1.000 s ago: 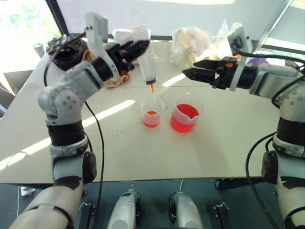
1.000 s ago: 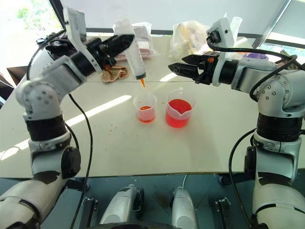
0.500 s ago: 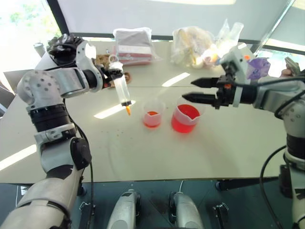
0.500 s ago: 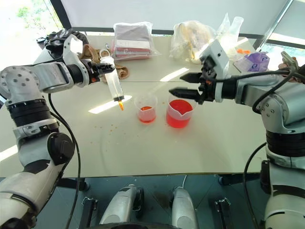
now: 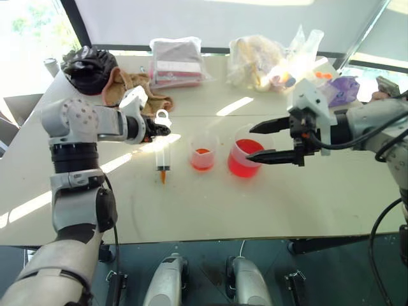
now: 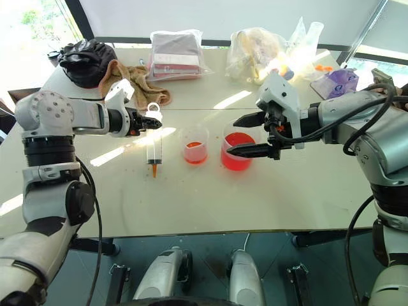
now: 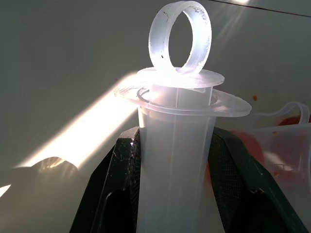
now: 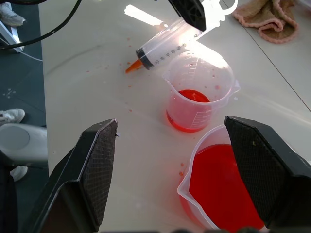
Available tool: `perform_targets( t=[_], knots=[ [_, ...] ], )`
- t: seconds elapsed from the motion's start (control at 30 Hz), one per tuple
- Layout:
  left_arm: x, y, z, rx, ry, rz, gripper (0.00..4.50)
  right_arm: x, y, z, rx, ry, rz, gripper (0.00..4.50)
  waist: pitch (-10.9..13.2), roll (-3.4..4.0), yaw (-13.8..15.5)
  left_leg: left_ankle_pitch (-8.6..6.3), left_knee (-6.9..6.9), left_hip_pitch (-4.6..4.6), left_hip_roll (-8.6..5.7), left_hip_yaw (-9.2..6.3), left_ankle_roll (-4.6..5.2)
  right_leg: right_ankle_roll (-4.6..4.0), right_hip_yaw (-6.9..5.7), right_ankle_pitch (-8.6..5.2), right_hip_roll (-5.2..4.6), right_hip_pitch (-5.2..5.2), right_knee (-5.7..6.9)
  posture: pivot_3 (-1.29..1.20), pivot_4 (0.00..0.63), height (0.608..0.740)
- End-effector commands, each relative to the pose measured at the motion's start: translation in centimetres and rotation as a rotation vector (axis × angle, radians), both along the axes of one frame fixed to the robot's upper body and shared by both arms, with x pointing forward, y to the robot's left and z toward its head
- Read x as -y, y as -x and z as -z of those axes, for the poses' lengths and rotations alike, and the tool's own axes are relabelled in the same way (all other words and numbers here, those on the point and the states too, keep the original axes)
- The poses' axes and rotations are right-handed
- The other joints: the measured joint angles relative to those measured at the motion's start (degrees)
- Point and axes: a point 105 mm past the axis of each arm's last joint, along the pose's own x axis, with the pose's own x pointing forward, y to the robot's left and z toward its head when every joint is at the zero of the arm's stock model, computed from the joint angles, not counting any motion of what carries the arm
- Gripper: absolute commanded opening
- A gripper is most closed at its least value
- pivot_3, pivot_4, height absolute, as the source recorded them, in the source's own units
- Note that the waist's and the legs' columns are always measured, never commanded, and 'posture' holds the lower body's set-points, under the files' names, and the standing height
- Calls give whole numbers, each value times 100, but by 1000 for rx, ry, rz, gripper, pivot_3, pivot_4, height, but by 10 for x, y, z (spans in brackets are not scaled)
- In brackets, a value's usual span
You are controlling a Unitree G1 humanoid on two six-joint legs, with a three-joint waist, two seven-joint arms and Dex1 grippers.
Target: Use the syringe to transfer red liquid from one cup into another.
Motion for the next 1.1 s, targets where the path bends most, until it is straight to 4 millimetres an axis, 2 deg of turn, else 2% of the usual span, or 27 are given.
perform_targets(
  t=[0.03,0.17,0.23,0.4,0.57,0.77,0.9,1.1],
  knots=[
    [2,0,3,-4,6,-2,1464,-1,2,-6,46,14,-8,3668,0,0,2,0,0,-1,0,0,-1,0,0,0,-1,-1,-1,0,150,740],
    [2,-1,16,-38,6,-22,1464,-1,2,-5,47,19,1,3668,0,0,-8,-1,-2,0,-1,0,-2,-1,1,0,-4,-2,-1,0,150,740],
    [3,0,20,-47,8,-22,2478,-1,1,-4,49,20,5,3743,0,0,-8,-2,-3,0,-1,0,-3,-1,1,0,-4,-4,-1,0,150,740],
    [1,2,28,-68,-8,-33,4477,0,-1,-4,59,23,15,3743,0,0,-10,-3,-3,-6,0,1,-4,-3,2,1,-5,-12,1,0,150,740],
    [-5,5,15,-24,-10,-17,4477,1,-2,-4,60,24,24,3743,0,1,-10,-7,-3,-14,-1,2,-10,-6,4,1,-9,-20,1,0,150,740],
    [-14,11,-16,104,6,23,4477,4,-2,-7,59,18,26,3743,0,1,-9,-2,-3,-35,-1,3,-5,-6,4,2,-9,-42,4,0,150,740],
    [-15,20,-52,350,26,108,4477,8,-2,-10,59,8,21,3743,-1,2,-9,-3,-3,-43,-3,3,-6,-20,4,-6,-12,-47,2,0,150,740],
    [-16,49,-87,689,-32,263,4477,18,-4,-9,69,24,35,3743,-1,3,-25,-5,-5,-47,-3,11,-13,-29,5,-8,-19,-55,2,0,150,740]
  ],
)
